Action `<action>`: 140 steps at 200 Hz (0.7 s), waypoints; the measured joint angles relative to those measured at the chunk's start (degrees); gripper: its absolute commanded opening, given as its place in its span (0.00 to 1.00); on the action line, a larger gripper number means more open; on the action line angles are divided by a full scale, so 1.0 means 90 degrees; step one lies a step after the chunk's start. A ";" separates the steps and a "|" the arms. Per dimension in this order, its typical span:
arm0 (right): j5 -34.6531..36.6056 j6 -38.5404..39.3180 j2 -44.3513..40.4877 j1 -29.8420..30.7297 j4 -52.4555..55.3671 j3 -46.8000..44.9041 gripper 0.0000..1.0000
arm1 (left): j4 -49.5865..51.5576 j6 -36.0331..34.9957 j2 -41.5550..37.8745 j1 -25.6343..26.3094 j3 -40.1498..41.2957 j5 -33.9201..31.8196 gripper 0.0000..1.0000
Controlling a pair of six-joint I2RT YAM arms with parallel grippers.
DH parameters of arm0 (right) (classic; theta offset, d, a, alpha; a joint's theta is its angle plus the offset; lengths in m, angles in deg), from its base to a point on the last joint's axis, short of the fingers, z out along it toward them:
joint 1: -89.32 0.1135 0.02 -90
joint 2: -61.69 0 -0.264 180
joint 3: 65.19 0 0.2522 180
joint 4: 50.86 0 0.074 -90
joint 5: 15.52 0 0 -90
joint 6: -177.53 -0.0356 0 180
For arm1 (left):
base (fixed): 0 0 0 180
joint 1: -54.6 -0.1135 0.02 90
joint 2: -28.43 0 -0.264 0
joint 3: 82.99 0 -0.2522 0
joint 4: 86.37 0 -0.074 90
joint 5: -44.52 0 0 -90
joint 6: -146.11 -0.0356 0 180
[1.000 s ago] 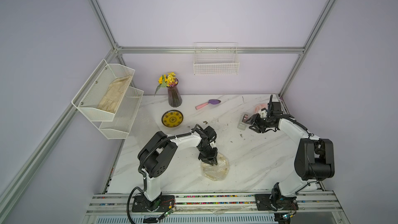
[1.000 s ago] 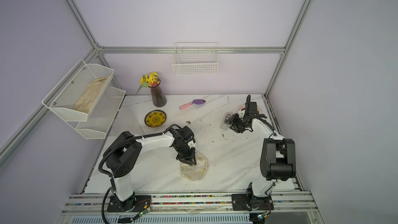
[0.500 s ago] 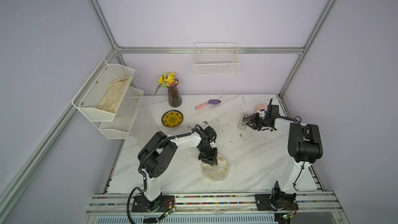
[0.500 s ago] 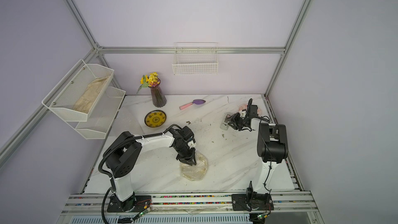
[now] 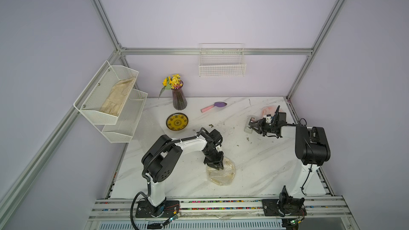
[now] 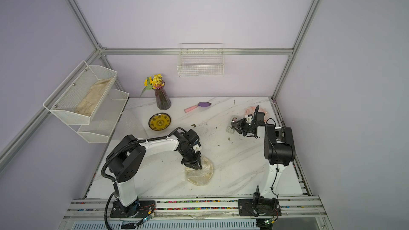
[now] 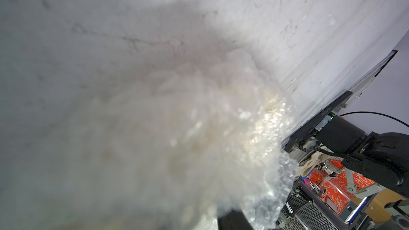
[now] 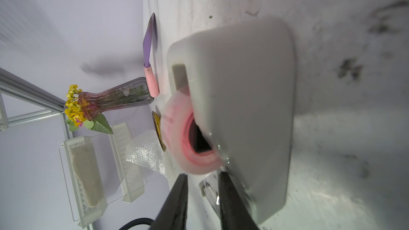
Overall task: Wrap dinner plates in bubble wrap
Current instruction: Pull the tape from the tape cutter.
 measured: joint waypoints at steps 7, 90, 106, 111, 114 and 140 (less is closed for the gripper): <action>0.0007 -0.0056 0.0000 0.0000 -0.0068 -0.0029 0.22 | 0.0000 -0.0002 0.0000 0.0000 0.0000 0.0000 0.27; 0.0063 -0.0357 0.0095 0.0017 -0.0141 0.0022 0.08 | -0.0005 0.0000 0.0000 0.0000 0.0000 0.0002 0.27; 0.0078 -0.0379 0.0095 0.0019 -0.0104 0.0029 0.00 | -0.0007 0.0000 0.0000 0.0000 0.0002 0.0002 0.27; 0.0083 -0.0381 0.0095 0.0019 -0.0097 0.0034 0.00 | -0.0012 0.0000 0.0000 0.0000 0.0010 0.0005 0.27; 0.0085 -0.0384 0.0095 0.0019 -0.0085 0.0039 0.00 | -0.0015 0.0000 0.0000 0.0000 0.0010 0.0005 0.27; 0.0129 -0.0386 0.0070 0.0036 0.0085 0.0112 0.00 | -0.0022 0.0000 0.0000 0.0000 0.0012 0.0007 0.27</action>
